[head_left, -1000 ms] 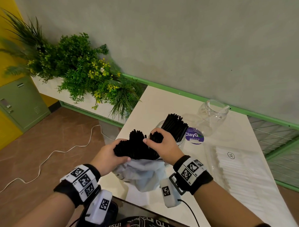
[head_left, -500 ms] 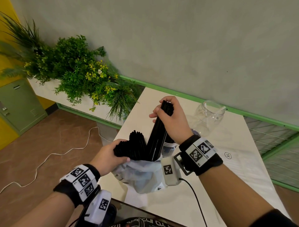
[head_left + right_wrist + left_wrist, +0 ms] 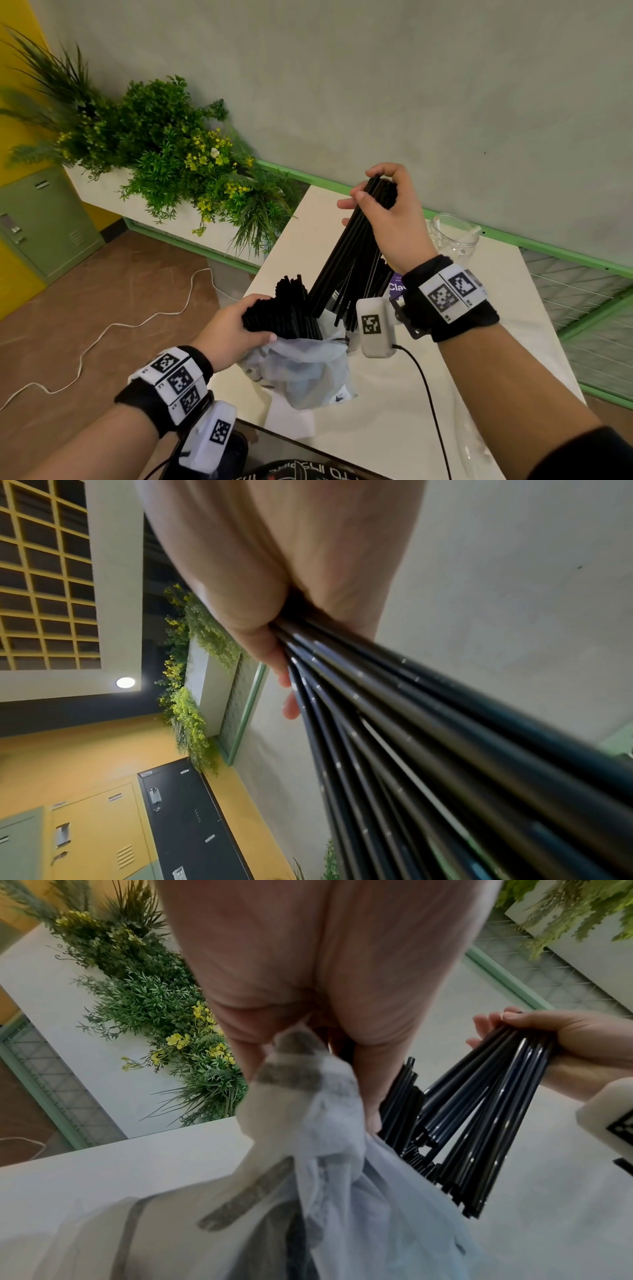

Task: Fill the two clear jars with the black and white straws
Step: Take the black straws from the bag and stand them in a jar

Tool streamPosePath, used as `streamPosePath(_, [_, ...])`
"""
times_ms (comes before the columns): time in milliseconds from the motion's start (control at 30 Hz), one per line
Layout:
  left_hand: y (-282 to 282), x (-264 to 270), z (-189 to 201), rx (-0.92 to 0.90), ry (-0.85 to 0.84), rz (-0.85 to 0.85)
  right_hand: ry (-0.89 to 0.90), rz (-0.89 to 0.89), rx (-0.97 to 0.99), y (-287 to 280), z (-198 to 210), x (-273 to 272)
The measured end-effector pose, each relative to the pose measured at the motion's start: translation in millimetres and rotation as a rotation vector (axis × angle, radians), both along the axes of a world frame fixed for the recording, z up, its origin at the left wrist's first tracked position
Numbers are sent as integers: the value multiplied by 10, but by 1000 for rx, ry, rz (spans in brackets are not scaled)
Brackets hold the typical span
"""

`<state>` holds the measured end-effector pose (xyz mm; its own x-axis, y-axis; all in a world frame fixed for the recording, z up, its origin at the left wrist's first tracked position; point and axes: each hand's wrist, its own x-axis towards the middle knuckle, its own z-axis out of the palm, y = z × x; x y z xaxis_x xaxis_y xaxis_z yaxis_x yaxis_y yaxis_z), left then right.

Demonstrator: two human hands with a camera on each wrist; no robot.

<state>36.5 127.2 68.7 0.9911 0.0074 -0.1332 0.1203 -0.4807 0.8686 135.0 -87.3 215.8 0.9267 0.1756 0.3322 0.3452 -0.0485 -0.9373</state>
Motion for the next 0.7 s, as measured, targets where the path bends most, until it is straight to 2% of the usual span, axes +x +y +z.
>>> streamPosePath(267, [-11, 26, -4, 10, 3, 4, 53, -8, -133, -61, -159, -14])
streamPosePath(333, [-3, 23, -3, 4, 6, 4, 24, -53, -79, -127, -68, 8])
streamPosePath(500, [6, 12, 12, -9, 2, 4, -193, -184, 67, -369, 227, 112])
streamPosePath(700, [-6, 22, 22, -4, 6, 14, -272, -317, 152, -384, -16, 76])
